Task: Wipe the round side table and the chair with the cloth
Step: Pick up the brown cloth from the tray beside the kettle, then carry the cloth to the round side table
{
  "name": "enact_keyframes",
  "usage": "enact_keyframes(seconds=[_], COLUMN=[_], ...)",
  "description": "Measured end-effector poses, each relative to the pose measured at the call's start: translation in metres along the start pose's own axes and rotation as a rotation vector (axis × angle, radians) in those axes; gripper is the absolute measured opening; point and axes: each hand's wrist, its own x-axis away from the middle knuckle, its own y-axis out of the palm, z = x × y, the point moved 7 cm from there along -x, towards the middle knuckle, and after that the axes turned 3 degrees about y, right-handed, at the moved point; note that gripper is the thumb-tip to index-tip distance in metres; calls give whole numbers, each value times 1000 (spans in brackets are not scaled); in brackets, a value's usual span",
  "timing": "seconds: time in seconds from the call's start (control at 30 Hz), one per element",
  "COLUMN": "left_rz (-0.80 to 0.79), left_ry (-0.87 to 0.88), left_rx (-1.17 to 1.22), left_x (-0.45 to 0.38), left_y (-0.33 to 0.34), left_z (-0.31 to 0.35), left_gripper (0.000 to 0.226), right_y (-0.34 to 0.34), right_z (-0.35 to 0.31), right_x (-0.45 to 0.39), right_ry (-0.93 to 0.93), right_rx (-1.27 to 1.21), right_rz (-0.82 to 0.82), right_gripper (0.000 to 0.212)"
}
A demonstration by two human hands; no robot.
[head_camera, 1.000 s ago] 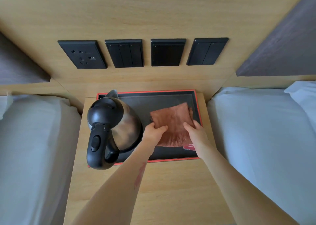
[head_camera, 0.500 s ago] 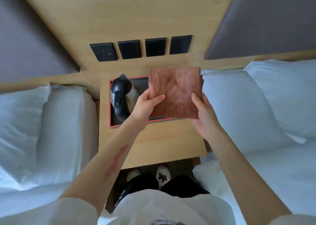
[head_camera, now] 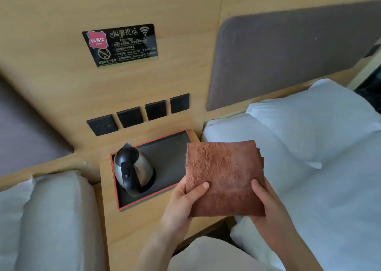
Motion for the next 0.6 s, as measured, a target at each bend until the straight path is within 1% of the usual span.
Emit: enact_keyframes(seconds=[0.13, 0.23, 0.27, 0.4, 0.6], left_rz=[-145, -257, -298, -455, -609], left_ry=[-67, -135, -158, -228, -284], left_rx=[-110, -161, -171, -208, -310], left_x=[5, 14, 19, 46, 93], left_y=[10, 25, 31, 62, 108], left_z=[5, -3, -8, -25, -60], left_gripper=[33, 27, 28, 43, 36], right_y=[-5, -17, -24, -51, -90], right_z=[6, 14, 18, 30, 43], right_x=[31, 64, 76, 125, 199], right_ry=[-79, -130, -153, -226, -348], right_rx=[-63, -127, -160, -299, -419], right_rz=[130, 232, 269, 399, 497], right_gripper=[26, 30, 29, 23, 25])
